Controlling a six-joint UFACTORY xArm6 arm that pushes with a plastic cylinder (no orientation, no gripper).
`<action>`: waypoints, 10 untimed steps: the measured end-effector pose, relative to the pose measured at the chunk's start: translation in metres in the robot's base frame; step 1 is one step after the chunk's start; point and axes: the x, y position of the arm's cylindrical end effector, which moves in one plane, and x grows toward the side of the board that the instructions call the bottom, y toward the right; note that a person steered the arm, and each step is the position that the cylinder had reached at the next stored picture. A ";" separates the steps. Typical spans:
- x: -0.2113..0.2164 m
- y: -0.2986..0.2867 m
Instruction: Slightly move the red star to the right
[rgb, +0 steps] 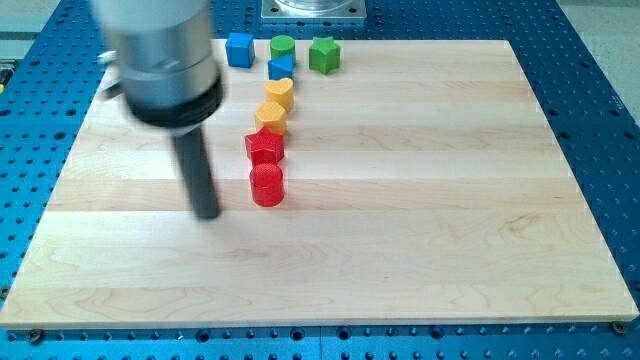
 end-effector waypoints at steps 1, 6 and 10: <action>0.036 0.058; 0.053 0.424; 0.075 0.188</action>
